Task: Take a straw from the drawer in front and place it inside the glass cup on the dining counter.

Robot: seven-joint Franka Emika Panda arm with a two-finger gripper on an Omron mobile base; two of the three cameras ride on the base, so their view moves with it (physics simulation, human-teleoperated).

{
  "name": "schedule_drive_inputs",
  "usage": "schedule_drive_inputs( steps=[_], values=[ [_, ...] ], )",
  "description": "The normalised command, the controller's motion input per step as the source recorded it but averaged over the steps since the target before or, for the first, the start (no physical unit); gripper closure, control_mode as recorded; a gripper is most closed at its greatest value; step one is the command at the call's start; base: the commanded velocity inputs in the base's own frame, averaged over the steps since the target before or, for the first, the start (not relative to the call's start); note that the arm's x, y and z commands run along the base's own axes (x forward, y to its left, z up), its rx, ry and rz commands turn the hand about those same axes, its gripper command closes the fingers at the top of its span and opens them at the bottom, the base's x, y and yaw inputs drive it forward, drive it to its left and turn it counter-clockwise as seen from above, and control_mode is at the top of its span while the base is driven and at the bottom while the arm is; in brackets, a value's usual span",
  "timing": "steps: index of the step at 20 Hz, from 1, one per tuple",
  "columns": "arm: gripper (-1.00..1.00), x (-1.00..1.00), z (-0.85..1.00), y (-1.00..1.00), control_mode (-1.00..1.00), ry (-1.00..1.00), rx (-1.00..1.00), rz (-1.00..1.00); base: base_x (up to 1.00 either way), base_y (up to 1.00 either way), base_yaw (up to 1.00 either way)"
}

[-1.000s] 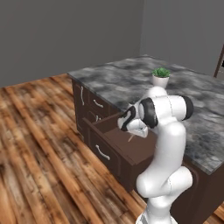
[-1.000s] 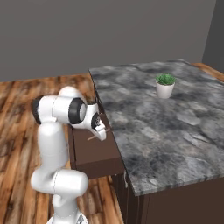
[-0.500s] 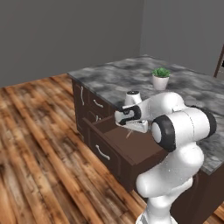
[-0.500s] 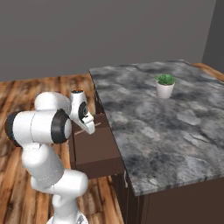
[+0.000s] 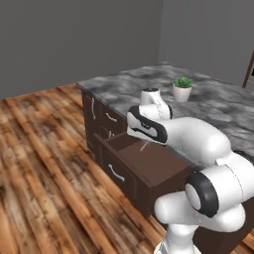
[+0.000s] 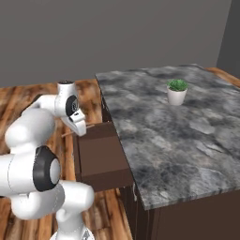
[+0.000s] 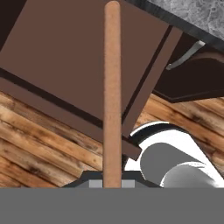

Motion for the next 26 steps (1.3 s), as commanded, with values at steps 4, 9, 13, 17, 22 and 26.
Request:
schedule_drive_inputs(
  steps=[4,9,13,17,22,26],
  values=[
    [1.0,-0.68,0.33,0.0,-1.0,0.02,0.0,0.0,0.0,0.0,0.0],
    [1.0,-0.58,0.01,-0.02,-1.0,0.03,0.01,0.01,0.0,0.0,0.0],
    [1.0,-0.22,-0.03,0.0,-1.0,0.12,0.0,0.0,0.0,0.0,0.0],
    [1.0,-0.05,-0.2,0.0,-1.0,0.16,0.0,0.0,0.0,0.0,0.0],
    [1.0,0.0,0.0,0.0,1.0,0.0,0.0,0.0,-0.53,0.0,0.08],
    [1.0,0.0,0.0,0.0,1.0,0.0,0.0,0.0,-0.89,0.01,0.37]
  ],
)
